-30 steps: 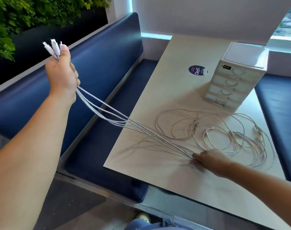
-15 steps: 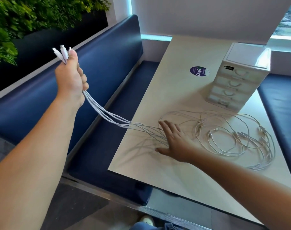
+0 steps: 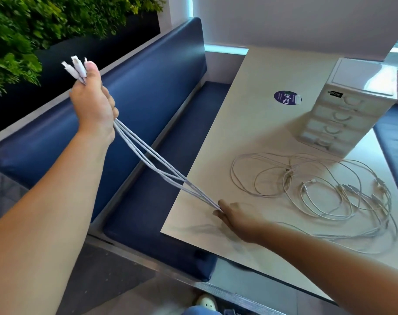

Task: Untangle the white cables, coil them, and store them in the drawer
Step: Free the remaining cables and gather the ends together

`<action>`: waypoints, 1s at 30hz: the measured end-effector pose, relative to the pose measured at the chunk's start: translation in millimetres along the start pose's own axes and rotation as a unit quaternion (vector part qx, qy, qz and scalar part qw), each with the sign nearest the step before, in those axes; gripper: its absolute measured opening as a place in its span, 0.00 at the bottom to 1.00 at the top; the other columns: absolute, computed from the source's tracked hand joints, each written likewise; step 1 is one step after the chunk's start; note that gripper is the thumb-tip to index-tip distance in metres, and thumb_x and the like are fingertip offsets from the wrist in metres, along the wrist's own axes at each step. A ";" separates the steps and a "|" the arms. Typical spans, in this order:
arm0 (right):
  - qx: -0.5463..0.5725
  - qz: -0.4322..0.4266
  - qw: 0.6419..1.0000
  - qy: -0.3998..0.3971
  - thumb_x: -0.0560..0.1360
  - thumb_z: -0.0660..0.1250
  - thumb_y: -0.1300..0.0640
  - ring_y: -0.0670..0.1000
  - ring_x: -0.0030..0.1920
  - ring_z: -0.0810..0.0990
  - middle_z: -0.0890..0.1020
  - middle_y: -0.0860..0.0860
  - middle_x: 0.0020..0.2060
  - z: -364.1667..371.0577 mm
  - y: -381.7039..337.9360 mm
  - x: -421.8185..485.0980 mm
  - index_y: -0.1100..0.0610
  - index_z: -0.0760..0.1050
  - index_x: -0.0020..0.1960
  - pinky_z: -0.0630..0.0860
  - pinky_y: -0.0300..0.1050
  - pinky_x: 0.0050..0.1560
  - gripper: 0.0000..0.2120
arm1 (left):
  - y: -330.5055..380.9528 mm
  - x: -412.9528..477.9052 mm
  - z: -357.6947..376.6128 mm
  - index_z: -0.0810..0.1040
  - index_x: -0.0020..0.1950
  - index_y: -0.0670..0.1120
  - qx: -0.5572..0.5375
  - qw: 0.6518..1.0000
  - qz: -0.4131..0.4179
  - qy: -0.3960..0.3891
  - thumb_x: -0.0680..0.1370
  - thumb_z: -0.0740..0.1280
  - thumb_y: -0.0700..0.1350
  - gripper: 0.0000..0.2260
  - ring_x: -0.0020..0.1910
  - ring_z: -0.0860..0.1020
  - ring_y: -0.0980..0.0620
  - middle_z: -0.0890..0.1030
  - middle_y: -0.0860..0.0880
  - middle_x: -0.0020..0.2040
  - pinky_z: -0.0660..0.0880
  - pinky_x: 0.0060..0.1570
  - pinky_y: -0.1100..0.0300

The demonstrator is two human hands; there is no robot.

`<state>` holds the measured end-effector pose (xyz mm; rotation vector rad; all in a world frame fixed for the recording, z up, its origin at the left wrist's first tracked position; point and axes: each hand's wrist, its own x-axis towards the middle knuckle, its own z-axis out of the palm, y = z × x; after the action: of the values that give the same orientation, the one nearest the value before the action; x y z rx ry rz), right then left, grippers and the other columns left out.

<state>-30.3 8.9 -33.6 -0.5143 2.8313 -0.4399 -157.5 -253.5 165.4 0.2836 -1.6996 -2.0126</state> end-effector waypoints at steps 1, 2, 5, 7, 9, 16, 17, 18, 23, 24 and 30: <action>0.006 -0.016 1.000 -0.009 0.81 0.49 0.42 0.63 0.44 0.76 0.79 0.61 0.45 4.4 -1.5 -8.2 0.57 0.65 0.54 0.66 0.50 0.40 0.18 | -4.8 -1.1 1.4 0.61 0.39 0.49 0.003 1.000 -0.003 0.000 0.83 0.57 0.54 0.16 0.25 0.56 0.56 0.60 0.55 0.26 0.55 0.23 0.62; 0.013 -0.035 0.999 -0.019 0.80 0.48 0.40 0.63 0.43 0.76 0.79 0.61 0.44 9.1 -4.2 -15.7 0.57 0.64 0.53 0.66 0.50 0.40 0.20 | -10.2 -3.3 4.0 0.62 0.40 0.49 0.006 1.000 -0.006 -0.003 0.83 0.57 0.54 0.15 0.25 0.56 0.56 0.60 0.54 0.26 0.55 0.23 0.63; 0.010 -0.074 0.997 -0.022 0.75 0.39 0.32 0.64 0.42 0.75 0.79 0.59 0.42 23.7 -6.8 -31.8 0.56 0.63 0.52 0.66 0.51 0.39 0.29 | -22.4 -10.5 14.5 0.65 0.45 0.51 0.025 0.999 -0.022 -0.034 0.84 0.56 0.52 0.10 0.25 0.55 0.56 0.58 0.53 0.29 0.54 0.24 0.63; 0.006 -0.066 0.998 0.004 0.76 0.39 0.35 0.63 0.42 0.75 0.80 0.57 0.42 26.4 -3.4 -37.9 0.55 0.63 0.53 0.64 0.51 0.38 0.27 | -26.0 -13.1 19.5 0.65 0.47 0.52 0.043 0.997 -0.029 -0.061 0.84 0.56 0.52 0.07 0.26 0.55 0.56 0.58 0.53 0.30 0.54 0.24 0.63; 0.026 -0.035 0.998 0.036 0.79 0.40 0.38 0.63 0.43 0.76 0.80 0.57 0.42 26.3 3.3 -40.1 0.54 0.63 0.53 0.63 0.51 0.39 0.23 | -28.2 -15.3 23.9 0.65 0.49 0.53 0.053 0.994 -0.034 -0.088 0.83 0.57 0.55 0.07 0.26 0.55 0.56 0.58 0.54 0.30 0.52 0.26 0.62; -0.111 -0.050 0.991 0.058 0.79 0.47 0.44 0.56 0.42 0.76 0.77 0.51 0.43 21.0 16.4 -39.0 0.52 0.72 0.50 0.73 0.48 0.40 0.18 | -34.5 -32.3 43.8 0.63 0.45 0.52 0.080 0.986 -0.019 -0.141 0.84 0.54 0.57 0.12 0.26 0.55 0.56 0.59 0.53 0.31 0.55 0.24 0.64; -0.138 -0.062 0.987 0.056 0.78 0.50 0.44 0.55 0.41 0.76 0.76 0.50 0.43 22.7 18.3 -39.1 0.51 0.73 0.48 0.74 0.47 0.38 0.16 | -36.3 -34.4 46.0 0.63 0.44 0.52 0.086 0.985 -0.017 -0.145 0.84 0.54 0.57 0.12 0.27 0.55 0.56 0.59 0.53 0.32 0.55 0.24 0.64; -0.155 -0.068 0.984 0.058 0.78 0.52 0.45 0.54 0.41 0.75 0.75 0.50 0.43 22.8 18.9 -39.3 0.50 0.73 0.47 0.74 0.46 0.38 0.14 | -38.0 -36.2 48.1 0.63 0.43 0.52 0.092 0.985 -0.014 -0.148 0.84 0.54 0.57 0.13 0.27 0.56 0.56 0.60 0.53 0.32 0.56 0.24 0.64; -0.050 -0.054 0.997 0.033 0.79 0.57 0.51 0.57 0.53 0.74 0.76 0.53 0.56 19.6 20.5 -44.2 0.55 0.68 0.63 0.75 0.52 0.50 0.15 | -42.1 -46.4 55.2 0.61 0.40 0.52 0.112 0.981 0.002 -0.159 0.84 0.53 0.56 0.15 0.26 0.57 0.57 0.60 0.53 0.31 0.56 0.24 0.64; -0.034 -0.055 0.997 0.039 0.79 0.59 0.52 0.57 0.54 0.73 0.76 0.54 0.56 19.1 21.7 -46.5 0.55 0.68 0.64 0.74 0.52 0.52 0.15 | -42.6 -48.5 56.4 0.61 0.40 0.52 0.114 0.980 0.007 -0.161 0.84 0.53 0.56 0.15 0.26 0.57 0.57 0.60 0.53 0.31 0.57 0.24 0.64; -0.005 -0.085 0.996 0.034 0.78 0.62 0.56 0.59 0.48 0.75 0.76 0.56 0.49 18.6 37.0 -53.9 0.55 0.75 0.62 0.77 0.52 0.48 0.13 | -45.0 -60.8 65.6 0.63 0.40 0.54 0.121 0.978 0.014 -0.169 0.84 0.54 0.56 0.14 0.25 0.58 0.57 0.61 0.54 0.31 0.58 0.24 0.64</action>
<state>12.7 57.5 -54.0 -0.7614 2.8662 -0.4833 -145.4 -162.2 126.2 -0.0061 -2.1494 -1.9149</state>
